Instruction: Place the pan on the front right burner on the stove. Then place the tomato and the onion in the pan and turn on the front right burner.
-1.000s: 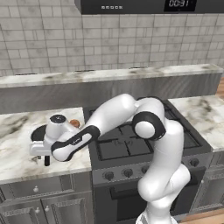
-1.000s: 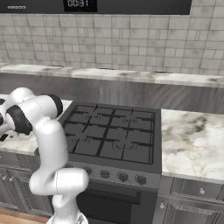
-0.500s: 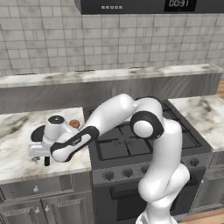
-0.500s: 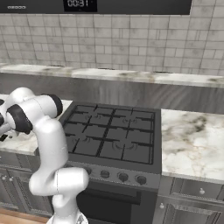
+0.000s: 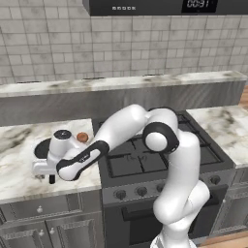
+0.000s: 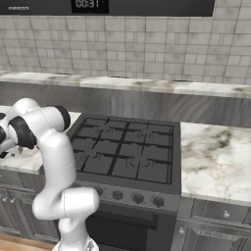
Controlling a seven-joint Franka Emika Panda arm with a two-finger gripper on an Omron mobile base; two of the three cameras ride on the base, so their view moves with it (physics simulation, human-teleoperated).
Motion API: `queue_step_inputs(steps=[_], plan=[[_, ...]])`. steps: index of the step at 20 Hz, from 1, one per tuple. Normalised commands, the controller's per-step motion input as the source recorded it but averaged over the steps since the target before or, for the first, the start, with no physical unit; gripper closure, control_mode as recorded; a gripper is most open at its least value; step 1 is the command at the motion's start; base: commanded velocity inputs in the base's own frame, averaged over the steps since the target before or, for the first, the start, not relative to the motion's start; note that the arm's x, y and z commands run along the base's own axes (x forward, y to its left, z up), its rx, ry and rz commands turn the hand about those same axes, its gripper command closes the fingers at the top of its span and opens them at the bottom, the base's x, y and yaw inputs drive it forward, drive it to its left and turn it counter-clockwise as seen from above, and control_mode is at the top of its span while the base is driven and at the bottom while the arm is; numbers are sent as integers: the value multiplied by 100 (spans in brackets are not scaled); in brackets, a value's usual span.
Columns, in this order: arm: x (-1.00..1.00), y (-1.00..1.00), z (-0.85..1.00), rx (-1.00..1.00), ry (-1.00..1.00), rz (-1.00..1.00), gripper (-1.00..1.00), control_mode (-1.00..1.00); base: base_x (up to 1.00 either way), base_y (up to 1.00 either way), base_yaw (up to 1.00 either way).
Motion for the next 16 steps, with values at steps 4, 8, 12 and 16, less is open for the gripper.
queue_step_inputs(steps=[4, 8, 12, 16], plan=[[2, 0, -12, 0, 0, 0, -100, -100, 0, 0, 0], [0, 0, -18, 0, 0, 0, -100, -100, 0, 0, 0], [0, 1, -13, 0, 0, 0, -100, -100, 0, 0, 0], [0, 0, 0, 0, 0, 0, -100, -100, 0, 0, 0]])
